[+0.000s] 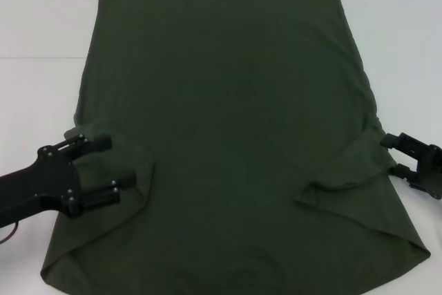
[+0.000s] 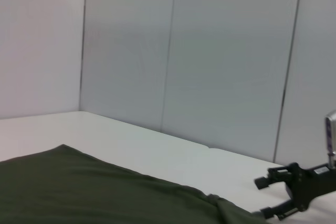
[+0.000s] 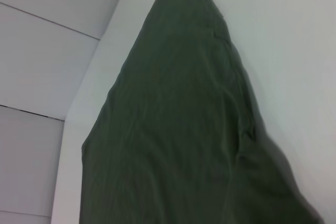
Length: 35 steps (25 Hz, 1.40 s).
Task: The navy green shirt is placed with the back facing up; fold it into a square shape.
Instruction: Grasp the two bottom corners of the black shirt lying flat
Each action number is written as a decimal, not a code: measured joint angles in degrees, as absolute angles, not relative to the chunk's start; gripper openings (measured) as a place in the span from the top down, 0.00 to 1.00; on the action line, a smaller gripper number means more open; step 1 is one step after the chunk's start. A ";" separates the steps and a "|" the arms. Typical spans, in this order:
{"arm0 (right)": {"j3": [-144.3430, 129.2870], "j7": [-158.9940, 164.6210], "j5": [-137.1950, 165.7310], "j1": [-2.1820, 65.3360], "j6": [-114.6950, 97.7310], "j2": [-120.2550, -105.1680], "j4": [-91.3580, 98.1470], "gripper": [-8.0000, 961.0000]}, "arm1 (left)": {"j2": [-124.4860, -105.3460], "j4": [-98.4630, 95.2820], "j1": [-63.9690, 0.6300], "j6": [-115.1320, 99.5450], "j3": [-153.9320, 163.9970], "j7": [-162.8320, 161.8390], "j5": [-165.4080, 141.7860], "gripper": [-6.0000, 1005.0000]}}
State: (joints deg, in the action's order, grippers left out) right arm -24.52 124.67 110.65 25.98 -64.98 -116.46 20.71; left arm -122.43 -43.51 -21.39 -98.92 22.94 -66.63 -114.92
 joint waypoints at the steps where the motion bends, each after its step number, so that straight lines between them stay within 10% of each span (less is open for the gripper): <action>1: -24.52 124.58 110.65 25.83 -64.97 -116.45 20.73 0.04 | -122.42 -43.50 -21.35 -98.85 22.71 -66.63 -114.80 0.17; 35: -25.82 123.30 110.31 30.21 -63.27 -117.39 20.65 0.04 | -122.15 -42.80 -21.26 -98.70 21.56 -66.62 -113.61 0.17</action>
